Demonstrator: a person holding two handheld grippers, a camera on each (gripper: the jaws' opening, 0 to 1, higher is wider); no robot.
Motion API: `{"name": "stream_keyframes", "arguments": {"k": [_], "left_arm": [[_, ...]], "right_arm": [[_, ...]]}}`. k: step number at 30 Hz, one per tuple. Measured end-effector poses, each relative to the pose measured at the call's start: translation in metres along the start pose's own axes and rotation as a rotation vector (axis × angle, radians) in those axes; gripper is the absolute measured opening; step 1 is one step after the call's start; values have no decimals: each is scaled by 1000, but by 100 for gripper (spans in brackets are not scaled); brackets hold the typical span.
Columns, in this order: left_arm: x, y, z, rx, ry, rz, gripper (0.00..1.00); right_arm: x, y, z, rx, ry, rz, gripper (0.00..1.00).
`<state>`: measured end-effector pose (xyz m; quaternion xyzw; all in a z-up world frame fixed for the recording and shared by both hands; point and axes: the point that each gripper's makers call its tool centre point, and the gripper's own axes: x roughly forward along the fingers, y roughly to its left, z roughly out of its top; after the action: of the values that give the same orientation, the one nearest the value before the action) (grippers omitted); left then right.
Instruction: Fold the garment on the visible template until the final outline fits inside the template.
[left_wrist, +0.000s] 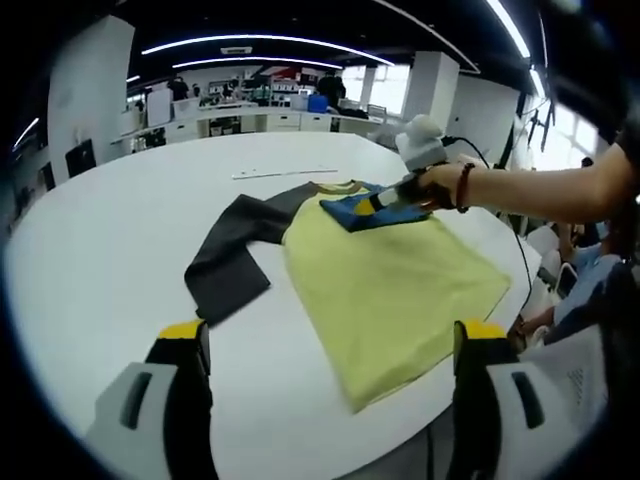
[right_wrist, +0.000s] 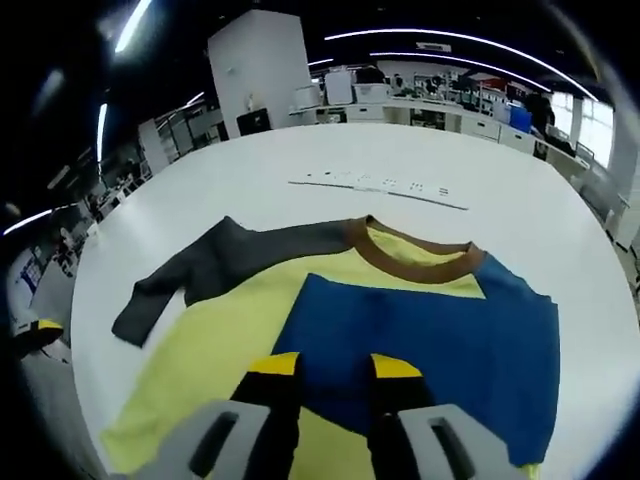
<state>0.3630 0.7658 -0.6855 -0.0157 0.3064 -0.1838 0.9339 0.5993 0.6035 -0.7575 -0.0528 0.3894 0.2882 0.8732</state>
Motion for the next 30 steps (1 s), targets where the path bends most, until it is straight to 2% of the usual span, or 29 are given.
{"name": "stream_keyframes", "arguments": {"k": [7,15,20,25,30], "left_arm": [[0,0,0,-2,1,2,99],[-2,3,-1,-8,0,9,99],[-3,5,-3,-8,5,13,99],[-5,7,-2,-11,0,20,99],[-5,9,-2,-11,0,24,99]], "right_arm": [[2,-2,-9,6,26,-9,22],[4,2,-13,-2,26,-15,18],[4,3,-14,8,30,-12,8],[2,2,-10,15,17,-6,0],[-3,3,-1,35,-13,3,0]]}}
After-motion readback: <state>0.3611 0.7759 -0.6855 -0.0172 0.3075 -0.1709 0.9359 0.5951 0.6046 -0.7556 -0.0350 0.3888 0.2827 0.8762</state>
